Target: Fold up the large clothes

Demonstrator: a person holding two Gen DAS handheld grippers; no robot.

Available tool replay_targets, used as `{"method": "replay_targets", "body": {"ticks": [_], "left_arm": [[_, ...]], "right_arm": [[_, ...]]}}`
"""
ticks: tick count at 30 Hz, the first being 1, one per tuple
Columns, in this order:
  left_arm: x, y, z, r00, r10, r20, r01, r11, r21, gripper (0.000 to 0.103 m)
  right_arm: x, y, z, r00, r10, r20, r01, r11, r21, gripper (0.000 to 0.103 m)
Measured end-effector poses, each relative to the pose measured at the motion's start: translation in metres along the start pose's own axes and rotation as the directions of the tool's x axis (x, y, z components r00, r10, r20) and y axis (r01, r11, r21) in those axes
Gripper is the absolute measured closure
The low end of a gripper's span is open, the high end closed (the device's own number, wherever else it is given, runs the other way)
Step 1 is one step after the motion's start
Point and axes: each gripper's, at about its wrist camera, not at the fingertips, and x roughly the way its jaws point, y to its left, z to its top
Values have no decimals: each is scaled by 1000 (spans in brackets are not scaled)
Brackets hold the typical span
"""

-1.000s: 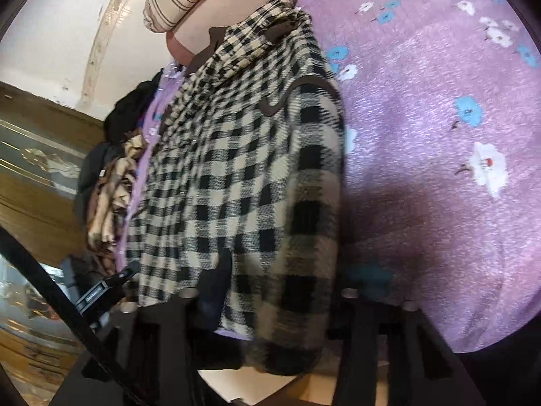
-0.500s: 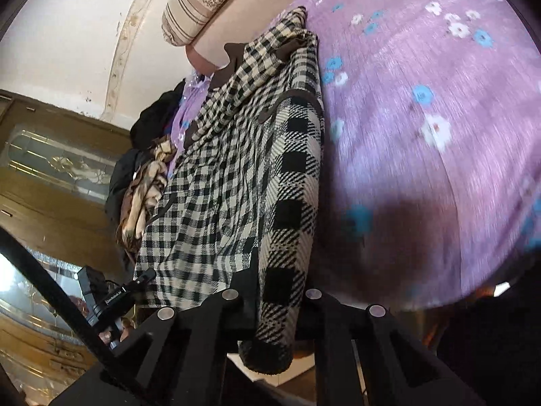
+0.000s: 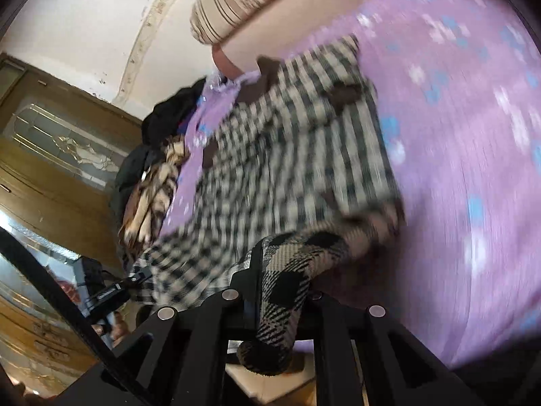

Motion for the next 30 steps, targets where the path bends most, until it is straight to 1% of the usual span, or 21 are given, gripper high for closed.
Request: {"method": "replay_targets", "body": {"ticks": [3,5,8,10,11,14,18,21,24,27,29,30], "left_arm": [[18,-9,46,999,32,43,-34,999,31,98],[36,-8,75,998,43,50,-44,999,20,98],[66,-4,120,992,104,77,-105,994,6,98],[82,1,140,986,134,96,-134,991,-3,98],[94,6,152,983,154,104,-153,988,-19,98],[124,19,175,983,167,80,-163,985,-50,98],[160,29,197,981,191,45,-189,981,-52,98],[173,30,211,985,166,48,-163,985,-59,98],[183,32,224,988,139,70,-134,988,-74,97],[195,40,232,990,112,83,-102,988,-118,96],[203,48,236,994,82,75,-70,986,-153,94],[206,50,237,995,66,70,-54,985,-165,93]], "right_arm": [[12,9,46,998,-25,50,26,999,-27,93],[22,12,74,996,-44,76,47,998,-31,93],[39,12,114,989,-91,116,95,995,-32,93],[53,6,141,982,-126,138,130,991,-19,93],[59,2,151,980,-140,143,143,990,-11,93],[86,-15,179,980,-161,117,159,987,25,93],[116,-30,200,977,-194,84,193,981,20,93],[125,-38,213,980,-181,84,180,983,24,93],[135,-50,229,983,-161,84,158,986,49,92],[148,-65,243,986,-146,76,139,986,91,90],[156,-73,247,989,-133,67,125,985,120,86],[159,-76,250,990,-126,68,117,984,132,79]]}}
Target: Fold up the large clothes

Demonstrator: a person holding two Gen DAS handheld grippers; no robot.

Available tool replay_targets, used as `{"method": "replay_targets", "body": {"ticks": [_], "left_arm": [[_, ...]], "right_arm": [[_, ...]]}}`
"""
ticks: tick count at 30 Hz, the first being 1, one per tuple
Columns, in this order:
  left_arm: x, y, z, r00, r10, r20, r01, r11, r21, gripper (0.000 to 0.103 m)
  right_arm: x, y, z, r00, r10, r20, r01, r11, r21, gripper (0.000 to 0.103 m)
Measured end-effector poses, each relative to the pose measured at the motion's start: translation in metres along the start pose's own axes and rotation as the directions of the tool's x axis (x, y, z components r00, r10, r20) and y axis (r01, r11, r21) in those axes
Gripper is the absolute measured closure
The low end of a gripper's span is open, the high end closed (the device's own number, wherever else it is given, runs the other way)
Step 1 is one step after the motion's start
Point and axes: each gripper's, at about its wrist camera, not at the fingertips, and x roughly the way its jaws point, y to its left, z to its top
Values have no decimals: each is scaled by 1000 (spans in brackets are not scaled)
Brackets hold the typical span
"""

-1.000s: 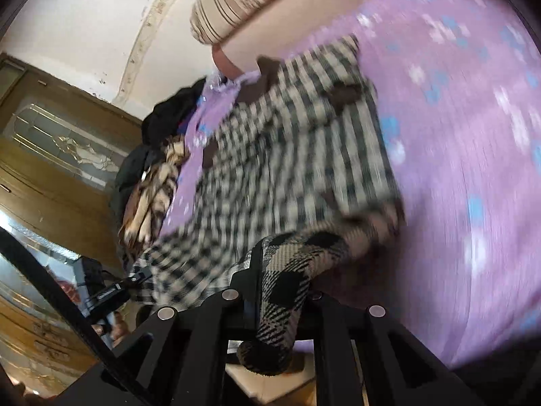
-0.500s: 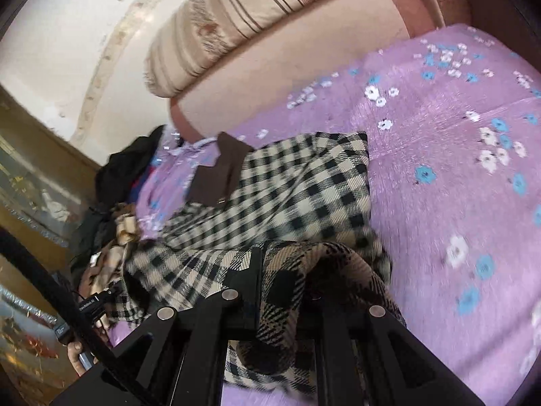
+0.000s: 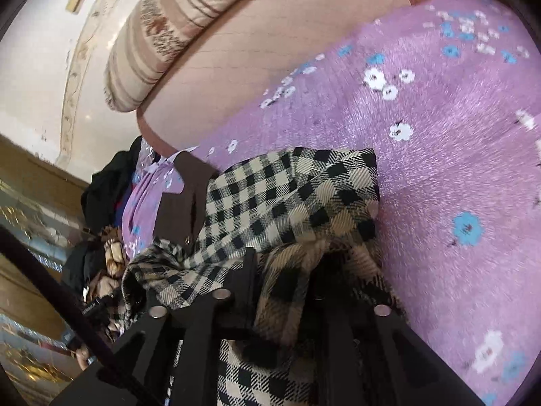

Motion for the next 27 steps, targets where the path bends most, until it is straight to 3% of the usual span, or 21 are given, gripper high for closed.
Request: {"method": "replay_targets", "body": {"ticks": [4,5,8,11,13,16,21,27], "left_arm": [[2,13,7,995,-102,-4,101,991,-91,87],[2,18,8,992,-125,0,124,985,-122,83],[-7,29,11,988,-142,63,152,968,-201,58],[-15,37,15,982,-160,101,182,949,-260,45],[-22,39,17,984,-115,139,148,954,-260,36],[-28,40,20,986,-73,148,108,963,-246,35],[-30,33,18,991,-18,133,42,982,-185,32],[-32,29,10,993,55,104,-43,993,-112,31]], "right_arm": [[8,-2,6,999,30,27,-30,999,15,50],[9,-1,8,999,29,33,-29,999,16,49],[11,-1,11,999,26,46,-27,999,21,44],[11,-2,13,998,22,58,-22,1000,14,41],[10,-1,14,998,10,70,-10,1000,7,37],[4,0,16,995,-1,99,1,1000,-2,29],[-6,3,18,992,-17,128,19,1000,-15,29],[-1,23,6,994,-42,102,50,995,-85,29]]}}
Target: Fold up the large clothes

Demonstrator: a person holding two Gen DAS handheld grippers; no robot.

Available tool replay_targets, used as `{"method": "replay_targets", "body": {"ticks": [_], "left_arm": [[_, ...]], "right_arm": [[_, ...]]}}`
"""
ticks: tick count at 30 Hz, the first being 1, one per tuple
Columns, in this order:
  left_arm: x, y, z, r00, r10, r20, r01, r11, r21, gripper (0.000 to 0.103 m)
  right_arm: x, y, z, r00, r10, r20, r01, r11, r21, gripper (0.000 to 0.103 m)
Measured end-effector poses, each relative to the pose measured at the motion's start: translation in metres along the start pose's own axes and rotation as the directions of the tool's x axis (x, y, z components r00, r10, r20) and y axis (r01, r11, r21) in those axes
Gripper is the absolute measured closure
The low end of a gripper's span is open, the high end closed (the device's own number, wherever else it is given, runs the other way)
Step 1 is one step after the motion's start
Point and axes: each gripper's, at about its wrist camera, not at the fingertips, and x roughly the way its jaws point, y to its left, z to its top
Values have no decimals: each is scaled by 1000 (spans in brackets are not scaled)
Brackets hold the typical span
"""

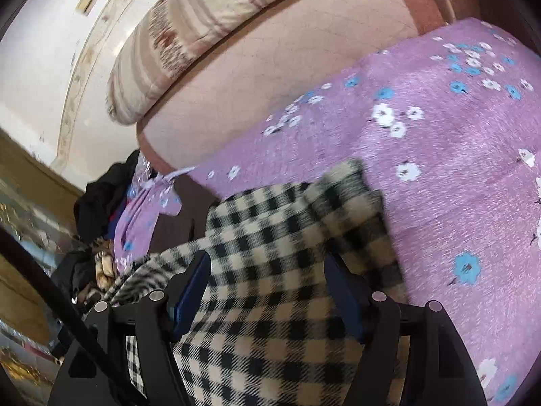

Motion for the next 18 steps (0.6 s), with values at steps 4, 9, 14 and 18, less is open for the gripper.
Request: {"method": "replay_targets", "body": {"ticks": [4,9,14,18], "left_arm": [[-15,3,1,999,30,20,-30,1000,9,31],[-36,8,-1,994,100,53,-103,992,69,31],[-38,18,-12,991,130,2,-130,985,114,31],[-37,22,-18,990,137,-25,-131,980,151,31]], "right_arm": [[0,43,-18,1000,-15,-17,12,987,-157,29],[30,114,-61,985,35,-167,-91,936,-341,38],[108,193,-92,949,40,-312,-180,882,-436,49],[174,244,-91,945,-14,-326,-152,865,-478,49]]}}
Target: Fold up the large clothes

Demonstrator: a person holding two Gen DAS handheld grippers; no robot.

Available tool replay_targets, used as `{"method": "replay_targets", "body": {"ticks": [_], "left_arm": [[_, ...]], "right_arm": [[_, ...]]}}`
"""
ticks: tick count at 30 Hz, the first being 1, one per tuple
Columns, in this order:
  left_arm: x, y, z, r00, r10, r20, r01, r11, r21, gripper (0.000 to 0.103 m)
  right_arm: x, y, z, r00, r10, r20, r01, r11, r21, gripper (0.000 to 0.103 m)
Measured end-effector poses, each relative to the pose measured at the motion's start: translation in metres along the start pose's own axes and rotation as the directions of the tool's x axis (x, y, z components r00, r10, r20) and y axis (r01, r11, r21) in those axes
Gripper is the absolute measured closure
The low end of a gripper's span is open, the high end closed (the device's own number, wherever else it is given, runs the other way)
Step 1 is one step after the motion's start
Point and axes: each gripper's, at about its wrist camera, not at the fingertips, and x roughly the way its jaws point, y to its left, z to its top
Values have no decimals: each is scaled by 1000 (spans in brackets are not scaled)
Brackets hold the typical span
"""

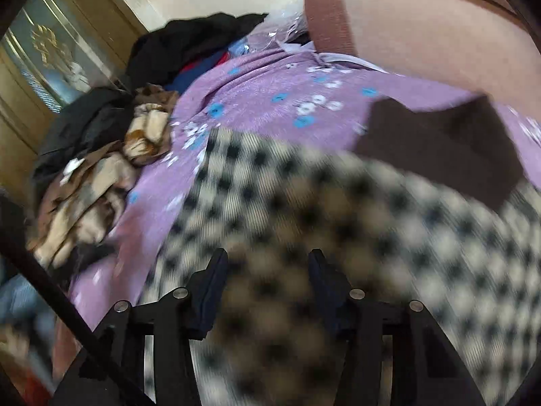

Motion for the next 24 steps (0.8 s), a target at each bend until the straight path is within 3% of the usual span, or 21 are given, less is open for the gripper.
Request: {"method": "replay_targets", "body": {"ticks": [4,6,9,11,14,19,21,24], "left_arm": [[2,-5,-5,1000,-6,-30,7,999,47,31],[5,-8,-9,998,-16,-64,21,996,84,31],[12,-13,-19,991,-28,-128,46,989,141,31],[16,-15,-29,983,-33,-181,67,981,183,31],[21,-18,-48,967,-27,-255,93,963,251,31],[15,-29,-72,969,23,-246,74,923,377,32],[14,-35,-79,970,104,-220,4,897,443,59],[12,-37,-83,969,139,-204,-34,894,447,62]], "right_arm": [[41,12,34,993,-109,-36,109,994,-7,49],[38,16,42,990,-139,-28,138,990,-12,49],[8,18,38,993,-117,-3,117,993,1,49],[-20,14,21,994,-114,1,114,994,5,46],[-73,-14,-32,990,-141,5,141,990,24,45],[-157,-84,-133,973,-230,34,223,964,146,45],[-179,-108,-164,967,-251,39,239,950,204,45],[-198,-143,-204,960,-279,0,266,917,298,45]]}}
